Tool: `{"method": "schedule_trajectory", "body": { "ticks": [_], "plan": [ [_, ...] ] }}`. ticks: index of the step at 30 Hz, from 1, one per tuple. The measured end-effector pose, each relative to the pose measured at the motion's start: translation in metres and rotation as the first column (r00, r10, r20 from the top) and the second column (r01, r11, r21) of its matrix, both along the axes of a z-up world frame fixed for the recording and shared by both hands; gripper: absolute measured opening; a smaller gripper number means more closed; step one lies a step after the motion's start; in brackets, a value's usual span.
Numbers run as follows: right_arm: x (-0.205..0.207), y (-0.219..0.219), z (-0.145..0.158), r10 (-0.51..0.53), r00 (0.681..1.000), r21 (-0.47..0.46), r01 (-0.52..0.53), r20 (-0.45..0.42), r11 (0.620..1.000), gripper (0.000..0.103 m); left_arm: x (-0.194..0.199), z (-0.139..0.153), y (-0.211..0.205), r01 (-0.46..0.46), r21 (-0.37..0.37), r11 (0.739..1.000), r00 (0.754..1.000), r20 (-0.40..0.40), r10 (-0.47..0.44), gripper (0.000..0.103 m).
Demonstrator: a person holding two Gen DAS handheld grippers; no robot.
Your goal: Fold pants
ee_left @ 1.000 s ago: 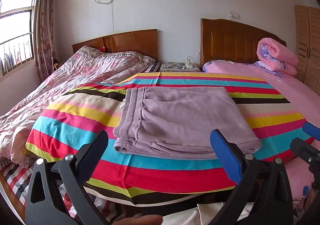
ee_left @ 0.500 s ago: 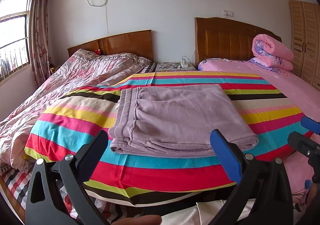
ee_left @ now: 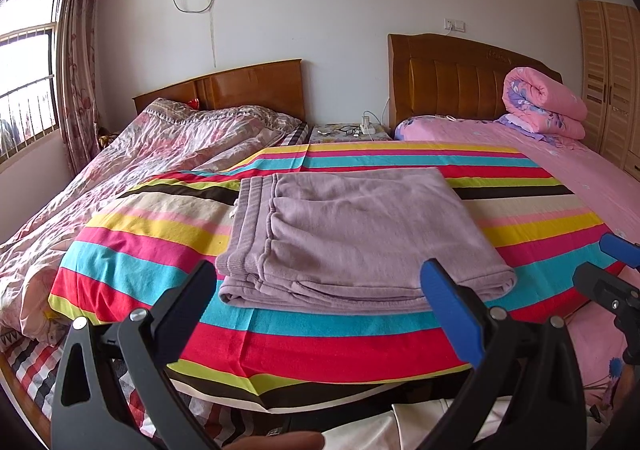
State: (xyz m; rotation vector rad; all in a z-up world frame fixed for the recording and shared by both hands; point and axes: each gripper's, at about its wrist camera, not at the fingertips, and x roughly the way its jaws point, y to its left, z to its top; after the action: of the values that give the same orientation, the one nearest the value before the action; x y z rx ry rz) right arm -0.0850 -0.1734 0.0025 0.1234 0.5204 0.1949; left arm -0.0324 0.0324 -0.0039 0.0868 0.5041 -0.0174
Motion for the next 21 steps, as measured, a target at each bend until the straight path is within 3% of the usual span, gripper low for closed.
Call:
{"method": "schedule_trajectory", "body": {
  "ticks": [21],
  "plan": [
    [0.0000,0.0018,-0.0019,-0.001,1.000,0.002,0.001,-0.005,1.000,0.098,0.0010,-0.0019,-0.0012,0.011,0.000,1.000,1.000,-0.002,-0.011,0.102]
  ]
}}
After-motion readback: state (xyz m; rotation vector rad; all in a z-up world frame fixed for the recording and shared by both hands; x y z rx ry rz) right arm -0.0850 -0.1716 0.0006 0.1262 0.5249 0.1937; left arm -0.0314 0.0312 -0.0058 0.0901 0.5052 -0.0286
